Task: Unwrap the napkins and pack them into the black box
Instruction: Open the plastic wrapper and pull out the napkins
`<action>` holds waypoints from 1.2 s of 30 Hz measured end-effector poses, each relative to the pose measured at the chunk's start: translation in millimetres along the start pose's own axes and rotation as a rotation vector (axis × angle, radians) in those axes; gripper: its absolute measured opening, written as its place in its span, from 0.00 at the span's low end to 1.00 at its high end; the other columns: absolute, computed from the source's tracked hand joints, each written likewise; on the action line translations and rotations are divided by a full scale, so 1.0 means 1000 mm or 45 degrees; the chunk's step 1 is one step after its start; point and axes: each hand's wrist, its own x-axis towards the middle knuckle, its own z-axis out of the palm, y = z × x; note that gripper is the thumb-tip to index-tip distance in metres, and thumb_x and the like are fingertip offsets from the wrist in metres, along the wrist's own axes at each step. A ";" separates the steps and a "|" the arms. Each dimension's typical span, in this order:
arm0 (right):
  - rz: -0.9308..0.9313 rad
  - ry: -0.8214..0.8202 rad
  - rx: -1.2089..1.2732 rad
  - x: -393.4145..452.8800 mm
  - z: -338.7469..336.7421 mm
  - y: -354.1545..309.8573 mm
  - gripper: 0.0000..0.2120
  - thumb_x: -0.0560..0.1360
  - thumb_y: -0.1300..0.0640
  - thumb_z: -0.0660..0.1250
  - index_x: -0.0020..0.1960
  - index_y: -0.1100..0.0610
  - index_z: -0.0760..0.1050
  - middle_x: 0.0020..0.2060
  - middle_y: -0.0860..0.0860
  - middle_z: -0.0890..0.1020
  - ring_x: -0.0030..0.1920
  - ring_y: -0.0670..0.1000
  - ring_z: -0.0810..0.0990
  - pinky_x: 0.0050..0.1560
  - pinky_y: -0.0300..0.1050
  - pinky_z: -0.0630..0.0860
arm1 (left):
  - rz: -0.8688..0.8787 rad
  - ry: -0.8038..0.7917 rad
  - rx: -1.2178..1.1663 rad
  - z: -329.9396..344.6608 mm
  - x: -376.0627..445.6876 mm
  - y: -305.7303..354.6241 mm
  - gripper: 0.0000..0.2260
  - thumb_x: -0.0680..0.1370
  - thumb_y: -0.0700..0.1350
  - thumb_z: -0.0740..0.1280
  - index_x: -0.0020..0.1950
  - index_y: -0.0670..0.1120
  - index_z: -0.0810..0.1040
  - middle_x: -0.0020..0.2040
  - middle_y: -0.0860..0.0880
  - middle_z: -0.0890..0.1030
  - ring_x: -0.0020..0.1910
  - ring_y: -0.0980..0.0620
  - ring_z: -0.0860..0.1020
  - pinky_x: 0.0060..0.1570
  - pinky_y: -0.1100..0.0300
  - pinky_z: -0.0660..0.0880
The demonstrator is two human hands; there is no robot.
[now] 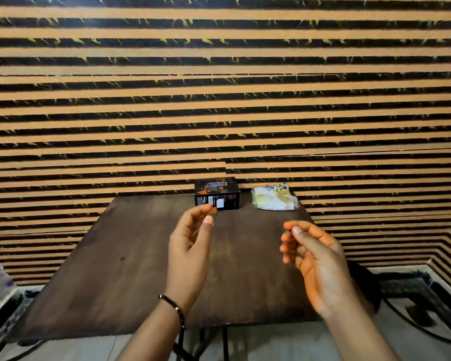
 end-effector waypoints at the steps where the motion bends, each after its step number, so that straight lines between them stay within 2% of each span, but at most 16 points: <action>1: 0.018 0.008 -0.009 0.012 -0.004 0.005 0.11 0.74 0.65 0.62 0.40 0.56 0.81 0.30 0.51 0.81 0.33 0.50 0.77 0.33 0.42 0.70 | -0.030 0.008 0.001 0.005 0.007 -0.009 0.09 0.78 0.40 0.61 0.54 0.50 0.77 0.51 0.55 0.82 0.53 0.62 0.78 0.51 0.70 0.74; 6: 0.131 0.004 -0.035 0.075 -0.016 0.029 0.09 0.74 0.65 0.62 0.42 0.58 0.81 0.31 0.52 0.81 0.33 0.51 0.77 0.32 0.41 0.72 | -0.122 0.111 -0.006 0.032 0.049 -0.050 0.08 0.78 0.41 0.62 0.53 0.49 0.77 0.51 0.54 0.82 0.53 0.60 0.79 0.56 0.60 0.74; 15: 0.266 -0.066 -0.100 0.177 -0.036 0.059 0.10 0.74 0.64 0.63 0.40 0.57 0.82 0.31 0.52 0.82 0.33 0.50 0.78 0.33 0.43 0.72 | -0.222 0.213 0.015 0.080 0.108 -0.113 0.08 0.78 0.42 0.61 0.53 0.50 0.77 0.51 0.54 0.82 0.53 0.62 0.79 0.55 0.60 0.73; 19: 0.316 -0.026 -0.101 0.211 -0.045 0.071 0.09 0.74 0.65 0.63 0.41 0.58 0.82 0.31 0.53 0.82 0.33 0.51 0.77 0.33 0.43 0.71 | -0.297 0.208 0.015 0.095 0.124 -0.138 0.09 0.78 0.40 0.61 0.52 0.51 0.77 0.51 0.54 0.82 0.52 0.61 0.79 0.54 0.62 0.75; 25: 0.360 0.092 -0.085 0.247 -0.051 0.093 0.09 0.74 0.66 0.63 0.41 0.59 0.81 0.29 0.52 0.81 0.31 0.50 0.76 0.32 0.42 0.70 | -0.394 0.089 0.003 0.114 0.160 -0.178 0.08 0.78 0.40 0.61 0.53 0.46 0.78 0.51 0.52 0.82 0.49 0.64 0.79 0.47 0.72 0.74; 31: 0.400 0.218 -0.145 0.281 -0.057 0.109 0.09 0.74 0.65 0.63 0.42 0.58 0.81 0.29 0.51 0.82 0.31 0.50 0.77 0.33 0.43 0.70 | -0.483 -0.125 0.026 0.127 0.195 -0.218 0.07 0.78 0.41 0.62 0.53 0.46 0.78 0.51 0.51 0.81 0.49 0.64 0.78 0.50 0.72 0.73; 34: 0.430 0.233 -0.182 0.300 -0.063 0.117 0.09 0.74 0.64 0.62 0.42 0.58 0.80 0.29 0.50 0.82 0.33 0.51 0.76 0.34 0.44 0.70 | -0.523 -0.230 0.051 0.133 0.210 -0.242 0.09 0.78 0.42 0.62 0.58 0.46 0.75 0.53 0.51 0.80 0.51 0.63 0.78 0.55 0.69 0.74; 36: 0.480 0.244 -0.192 0.312 -0.069 0.125 0.08 0.74 0.64 0.62 0.42 0.57 0.80 0.30 0.50 0.82 0.34 0.51 0.77 0.35 0.44 0.70 | -0.567 -0.252 0.072 0.139 0.219 -0.259 0.12 0.77 0.41 0.63 0.61 0.47 0.71 0.54 0.51 0.79 0.51 0.63 0.77 0.54 0.72 0.72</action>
